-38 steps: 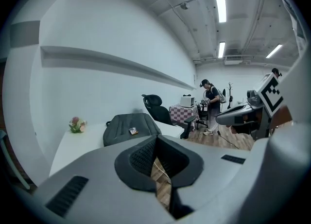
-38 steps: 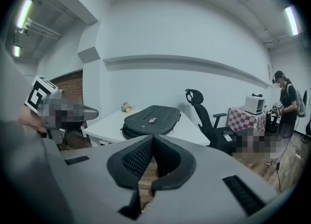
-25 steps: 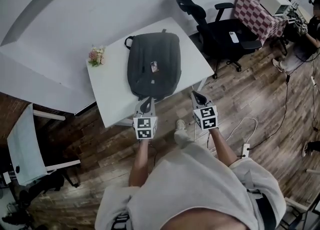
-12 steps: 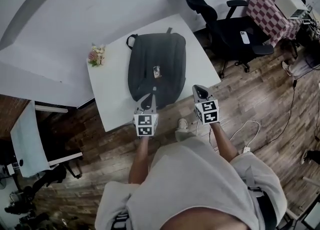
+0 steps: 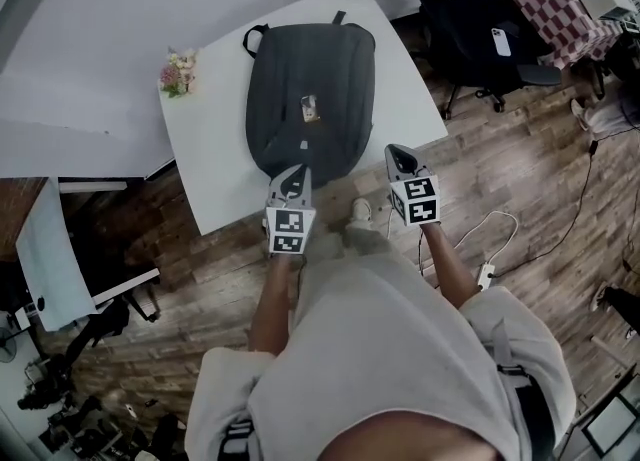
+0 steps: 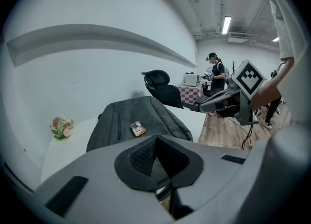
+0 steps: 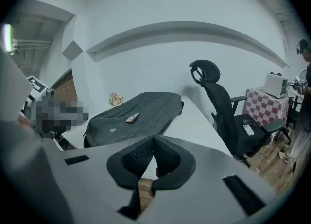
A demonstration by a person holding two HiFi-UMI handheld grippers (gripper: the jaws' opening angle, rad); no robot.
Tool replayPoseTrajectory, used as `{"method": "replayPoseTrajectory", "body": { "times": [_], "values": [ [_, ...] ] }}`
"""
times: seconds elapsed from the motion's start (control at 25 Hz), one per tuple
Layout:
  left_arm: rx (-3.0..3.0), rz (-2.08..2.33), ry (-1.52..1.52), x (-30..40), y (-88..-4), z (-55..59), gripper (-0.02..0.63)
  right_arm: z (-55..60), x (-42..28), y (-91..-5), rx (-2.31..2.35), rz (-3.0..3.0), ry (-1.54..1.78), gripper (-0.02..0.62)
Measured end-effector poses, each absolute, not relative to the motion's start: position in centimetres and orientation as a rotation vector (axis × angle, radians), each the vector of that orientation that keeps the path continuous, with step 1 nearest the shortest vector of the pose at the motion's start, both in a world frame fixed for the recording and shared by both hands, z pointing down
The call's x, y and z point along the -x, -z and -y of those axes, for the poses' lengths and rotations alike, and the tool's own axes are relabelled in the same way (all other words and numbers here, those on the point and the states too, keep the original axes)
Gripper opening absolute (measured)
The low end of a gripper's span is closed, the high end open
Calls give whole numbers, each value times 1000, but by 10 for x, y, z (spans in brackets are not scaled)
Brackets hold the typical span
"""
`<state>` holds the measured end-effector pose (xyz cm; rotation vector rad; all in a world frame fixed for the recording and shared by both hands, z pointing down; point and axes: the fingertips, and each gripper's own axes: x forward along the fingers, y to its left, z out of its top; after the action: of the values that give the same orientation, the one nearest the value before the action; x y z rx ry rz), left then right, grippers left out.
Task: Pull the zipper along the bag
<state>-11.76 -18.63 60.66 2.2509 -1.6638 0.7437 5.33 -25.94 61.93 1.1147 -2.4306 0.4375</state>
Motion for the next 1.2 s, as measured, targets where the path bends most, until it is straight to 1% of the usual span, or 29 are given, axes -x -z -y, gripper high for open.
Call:
{"method": "replayPoseTrajectory", "body": {
  "times": [0.16,0.28,0.56,0.64,0.8,0.92,1.04,1.08,1.12,1.2],
  "values": [
    [-2304,1577,-853,113,-622,182,26,256,-50,-630,-1106,2404,-451,14],
    [-2398,1488,-998,106,-630,182,26,255,-47,-634,-1118,2390,-456,14],
    [-2620,1159,-1545,88,-659,169,26,249,-42,-643,-1122,2357,-465,14],
    [-2656,1077,-1651,85,-666,165,26,248,-42,-646,-1121,2349,-455,14],
    [-2688,970,-1759,81,-674,160,28,248,-43,-649,-1108,2335,-427,14],
    [-2671,924,-1755,81,-682,160,31,248,-40,-652,-1087,2324,-416,14],
    [-2663,919,-1737,82,-680,161,55,250,-38,-657,-1060,2323,-413,14],
    [-2660,910,-1731,82,-679,162,88,252,-37,-660,-1051,2320,-412,14],
    [-2654,894,-1725,82,-680,161,172,253,-37,-663,-1043,2317,-410,14],
    [-2641,860,-1730,83,-685,160,206,257,-35,-670,-1028,2307,-407,14]
  ]
}}
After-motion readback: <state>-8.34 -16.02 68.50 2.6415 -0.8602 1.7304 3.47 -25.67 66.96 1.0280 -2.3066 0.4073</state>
